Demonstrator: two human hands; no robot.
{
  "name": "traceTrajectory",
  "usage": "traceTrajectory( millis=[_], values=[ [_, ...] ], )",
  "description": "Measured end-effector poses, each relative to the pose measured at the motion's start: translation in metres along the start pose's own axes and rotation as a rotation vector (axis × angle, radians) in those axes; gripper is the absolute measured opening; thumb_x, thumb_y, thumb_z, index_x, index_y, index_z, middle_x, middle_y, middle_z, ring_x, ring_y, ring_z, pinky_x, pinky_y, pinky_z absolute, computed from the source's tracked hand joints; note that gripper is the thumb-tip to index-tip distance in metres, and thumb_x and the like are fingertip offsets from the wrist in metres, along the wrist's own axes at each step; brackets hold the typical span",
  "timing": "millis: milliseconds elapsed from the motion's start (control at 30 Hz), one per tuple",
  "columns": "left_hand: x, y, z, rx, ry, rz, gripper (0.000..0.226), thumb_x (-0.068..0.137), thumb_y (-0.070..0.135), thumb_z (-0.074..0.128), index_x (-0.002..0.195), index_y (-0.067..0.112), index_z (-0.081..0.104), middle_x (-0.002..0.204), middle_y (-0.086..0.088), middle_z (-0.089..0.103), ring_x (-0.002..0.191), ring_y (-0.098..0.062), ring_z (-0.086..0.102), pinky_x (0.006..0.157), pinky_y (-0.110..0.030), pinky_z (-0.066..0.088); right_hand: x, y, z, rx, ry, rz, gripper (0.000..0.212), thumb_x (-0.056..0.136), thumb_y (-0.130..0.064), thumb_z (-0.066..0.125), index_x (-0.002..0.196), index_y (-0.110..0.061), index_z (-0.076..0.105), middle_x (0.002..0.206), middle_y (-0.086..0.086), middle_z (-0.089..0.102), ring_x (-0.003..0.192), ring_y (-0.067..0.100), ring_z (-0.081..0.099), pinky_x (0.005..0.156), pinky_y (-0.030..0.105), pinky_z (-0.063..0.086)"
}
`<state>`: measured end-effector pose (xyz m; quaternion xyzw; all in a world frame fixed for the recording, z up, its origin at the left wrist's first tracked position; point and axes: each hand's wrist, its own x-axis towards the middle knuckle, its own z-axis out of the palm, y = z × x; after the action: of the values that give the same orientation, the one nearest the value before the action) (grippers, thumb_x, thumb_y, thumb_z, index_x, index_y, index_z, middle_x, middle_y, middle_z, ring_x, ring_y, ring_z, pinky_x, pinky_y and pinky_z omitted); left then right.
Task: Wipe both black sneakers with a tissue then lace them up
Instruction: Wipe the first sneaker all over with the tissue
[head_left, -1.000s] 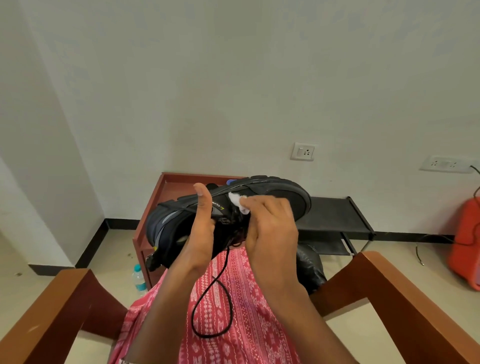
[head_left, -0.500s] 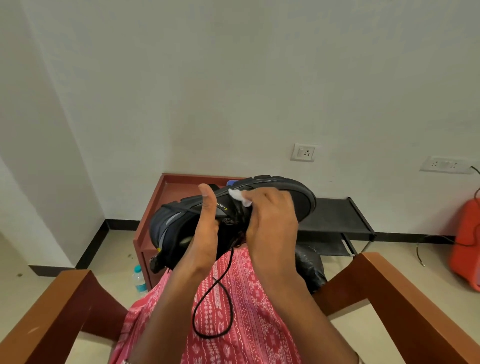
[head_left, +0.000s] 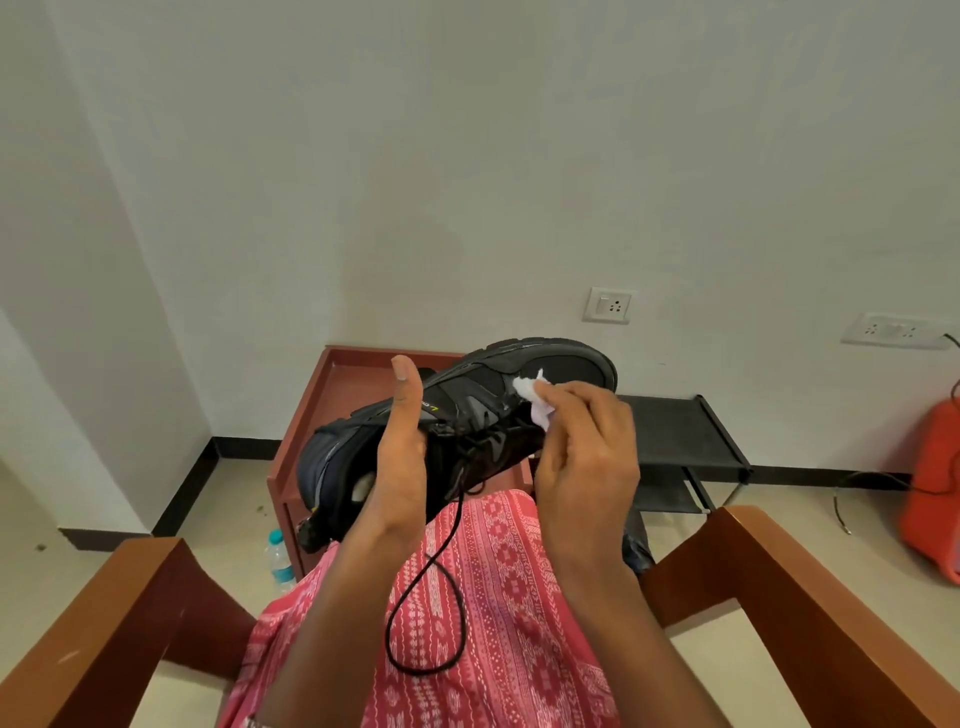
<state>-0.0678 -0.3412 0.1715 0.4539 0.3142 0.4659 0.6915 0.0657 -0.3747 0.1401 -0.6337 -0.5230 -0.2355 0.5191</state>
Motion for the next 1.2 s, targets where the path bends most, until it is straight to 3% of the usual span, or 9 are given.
traceTrajectory(
  millis=[100,300,433,633,767,867,967,1100,1200],
  values=[
    [0.0,-0.001,0.0,-0.115,0.008,-0.046,0.088,0.085,0.075,0.031,0.127,0.004,0.064,0.116,-0.018,0.073,0.108,-0.031,0.071,0.095,-0.044,0.057,-0.013,-0.01,-0.002,0.081,-0.053,0.036,0.027,0.091,0.0,0.059,0.114,-0.005,0.072,0.114,0.008,0.064,0.109,0.015,0.056,0.097,0.018,0.045],
    [0.002,0.0,-0.008,-0.351,0.049,-0.096,0.087,0.089,0.076,0.037,0.116,0.001,0.073,0.121,-0.023,0.069,0.109,-0.033,0.07,0.087,-0.038,0.059,-0.055,-0.048,-0.003,0.219,-0.198,0.022,0.037,0.09,0.002,0.067,0.125,-0.005,0.067,0.121,0.004,0.063,0.116,0.008,0.057,0.106,0.012,0.038],
    [0.004,0.004,-0.014,-0.532,0.031,-0.128,0.086,0.089,0.074,0.044,0.128,0.0,0.066,0.13,-0.024,0.064,0.116,-0.034,0.066,0.1,-0.043,0.049,-0.047,-0.048,0.0,0.271,-0.236,0.01,0.033,0.09,0.001,0.068,0.122,-0.007,0.069,0.118,0.001,0.064,0.113,0.008,0.059,0.102,0.015,0.043],
    [0.005,0.001,-0.011,-0.653,-0.009,-0.198,0.077,0.093,0.062,0.05,0.139,0.002,0.055,0.141,-0.022,0.057,0.13,-0.034,0.056,0.112,-0.043,0.042,0.004,-0.025,0.008,0.202,-0.105,0.04,0.023,0.09,0.001,0.068,0.111,-0.006,0.074,0.108,0.003,0.066,0.103,0.015,0.062,0.095,0.025,0.051],
    [0.006,-0.001,-0.006,-0.667,0.025,-0.232,0.07,0.092,0.053,0.054,0.136,-0.001,0.058,0.132,-0.019,0.061,0.111,-0.03,0.064,0.099,-0.038,0.052,-0.01,-0.038,0.002,0.235,-0.178,0.048,0.022,0.089,-0.001,0.07,0.107,-0.012,0.076,0.101,-0.005,0.065,0.096,0.009,0.06,0.087,0.016,0.048],
    [0.008,-0.003,-0.01,-0.678,0.064,-0.271,0.072,0.087,0.047,0.061,0.14,-0.002,0.054,0.133,-0.018,0.06,0.11,-0.028,0.061,0.104,-0.034,0.047,-0.038,-0.055,-0.008,0.313,-0.259,0.017,0.025,0.089,-0.001,0.069,0.108,-0.014,0.076,0.103,-0.007,0.065,0.098,0.006,0.059,0.088,0.015,0.048],
    [0.01,-0.006,-0.013,-0.728,0.062,-0.296,0.069,0.083,0.039,0.066,0.138,-0.002,0.054,0.111,-0.014,0.064,0.093,-0.024,0.062,0.104,-0.03,0.042,-0.038,-0.055,-0.006,0.312,-0.275,-0.027,0.025,0.089,-0.003,0.066,0.11,-0.014,0.076,0.105,-0.005,0.066,0.101,0.006,0.058,0.091,0.015,0.046],
    [0.012,-0.008,-0.009,-0.723,0.056,-0.216,0.039,0.081,0.017,0.058,0.115,-0.001,0.065,0.096,-0.015,0.068,0.082,-0.027,0.068,0.084,-0.032,0.055,-0.009,-0.033,0.01,0.203,-0.193,-0.019,0.026,0.087,0.005,0.066,0.107,-0.009,0.075,0.103,0.0,0.066,0.099,0.012,0.058,0.089,0.021,0.049],
    [0.012,-0.008,-0.008,-0.68,0.049,-0.235,0.032,0.08,0.004,0.052,0.102,-0.005,0.073,0.097,-0.019,0.072,0.08,-0.031,0.072,0.084,-0.035,0.057,-0.006,-0.025,0.013,0.169,-0.161,0.0,0.028,0.09,0.005,0.063,0.114,-0.006,0.073,0.112,0.003,0.067,0.109,0.014,0.057,0.098,0.024,0.048]
  ],
)
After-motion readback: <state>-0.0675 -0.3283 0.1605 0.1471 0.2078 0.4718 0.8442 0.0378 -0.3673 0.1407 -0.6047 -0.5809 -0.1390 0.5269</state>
